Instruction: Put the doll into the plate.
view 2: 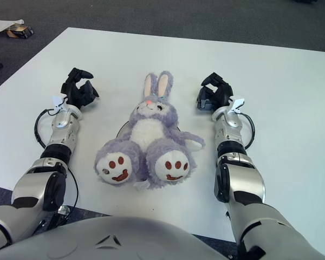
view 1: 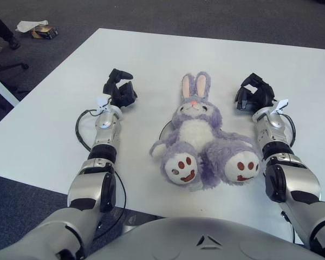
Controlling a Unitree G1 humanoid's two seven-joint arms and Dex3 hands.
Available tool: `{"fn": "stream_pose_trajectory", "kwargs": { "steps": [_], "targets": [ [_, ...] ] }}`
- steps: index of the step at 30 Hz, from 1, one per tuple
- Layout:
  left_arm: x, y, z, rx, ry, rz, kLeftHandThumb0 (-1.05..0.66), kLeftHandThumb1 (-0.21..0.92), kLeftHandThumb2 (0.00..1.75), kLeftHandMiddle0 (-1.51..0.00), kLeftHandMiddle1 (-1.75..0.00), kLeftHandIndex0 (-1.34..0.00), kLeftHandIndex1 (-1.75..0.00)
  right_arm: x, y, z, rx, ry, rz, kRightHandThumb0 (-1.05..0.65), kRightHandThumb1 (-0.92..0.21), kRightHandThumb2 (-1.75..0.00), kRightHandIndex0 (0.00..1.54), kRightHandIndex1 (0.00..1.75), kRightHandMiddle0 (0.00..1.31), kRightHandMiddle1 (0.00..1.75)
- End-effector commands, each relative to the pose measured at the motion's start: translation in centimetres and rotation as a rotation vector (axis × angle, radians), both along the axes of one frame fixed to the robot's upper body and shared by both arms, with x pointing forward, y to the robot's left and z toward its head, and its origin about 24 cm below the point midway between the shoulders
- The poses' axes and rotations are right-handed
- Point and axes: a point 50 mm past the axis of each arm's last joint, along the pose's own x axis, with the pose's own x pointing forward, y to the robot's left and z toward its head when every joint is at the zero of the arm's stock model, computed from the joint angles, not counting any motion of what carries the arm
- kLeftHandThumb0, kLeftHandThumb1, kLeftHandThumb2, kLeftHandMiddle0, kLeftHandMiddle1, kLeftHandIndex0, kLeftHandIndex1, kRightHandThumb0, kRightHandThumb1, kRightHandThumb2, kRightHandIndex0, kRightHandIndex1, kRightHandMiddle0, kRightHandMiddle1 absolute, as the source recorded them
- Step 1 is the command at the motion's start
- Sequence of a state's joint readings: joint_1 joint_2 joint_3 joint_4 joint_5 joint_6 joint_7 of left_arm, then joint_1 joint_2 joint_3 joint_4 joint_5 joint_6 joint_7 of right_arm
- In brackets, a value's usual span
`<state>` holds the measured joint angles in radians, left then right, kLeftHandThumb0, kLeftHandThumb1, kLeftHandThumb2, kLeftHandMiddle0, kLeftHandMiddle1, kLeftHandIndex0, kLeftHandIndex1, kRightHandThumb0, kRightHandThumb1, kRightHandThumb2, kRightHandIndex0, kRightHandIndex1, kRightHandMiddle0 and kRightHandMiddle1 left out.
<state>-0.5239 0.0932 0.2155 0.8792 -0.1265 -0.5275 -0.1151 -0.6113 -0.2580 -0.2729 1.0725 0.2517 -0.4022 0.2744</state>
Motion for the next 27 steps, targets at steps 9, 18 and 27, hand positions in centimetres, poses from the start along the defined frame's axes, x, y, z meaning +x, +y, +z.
{"fn": "stream_pose_trajectory", "kwargs": {
  "steps": [9,18,27],
  "targets": [
    [-3.2,-1.1,-5.4,-0.046,0.191,-0.022,-0.42,0.51,1.08,-0.94,-1.75,-0.46,-1.75,-2.7,0.1,-4.4,0.100,0.150,-0.062,-0.01,0.04,-1.72,0.90,1.75,0.63,1.73],
    [-3.5,-1.1,-5.8,-0.044,0.206,-0.051,-0.43,0.50,1.09,-0.93,-1.75,-0.47,-1.75,-4.9,-0.2,-4.4,0.066,0.003,-0.141,-0.01,0.04,-1.72,0.90,1.72,0.63,1.75],
    [-3.6,-1.1,-5.6,-0.028,0.192,-0.105,-0.43,0.49,1.10,-0.94,-1.75,-0.47,-1.75,-6.6,0.1,-4.3,0.016,-0.071,-0.193,-0.01,0.06,-1.75,0.91,1.74,0.65,1.75]
  ]
}}
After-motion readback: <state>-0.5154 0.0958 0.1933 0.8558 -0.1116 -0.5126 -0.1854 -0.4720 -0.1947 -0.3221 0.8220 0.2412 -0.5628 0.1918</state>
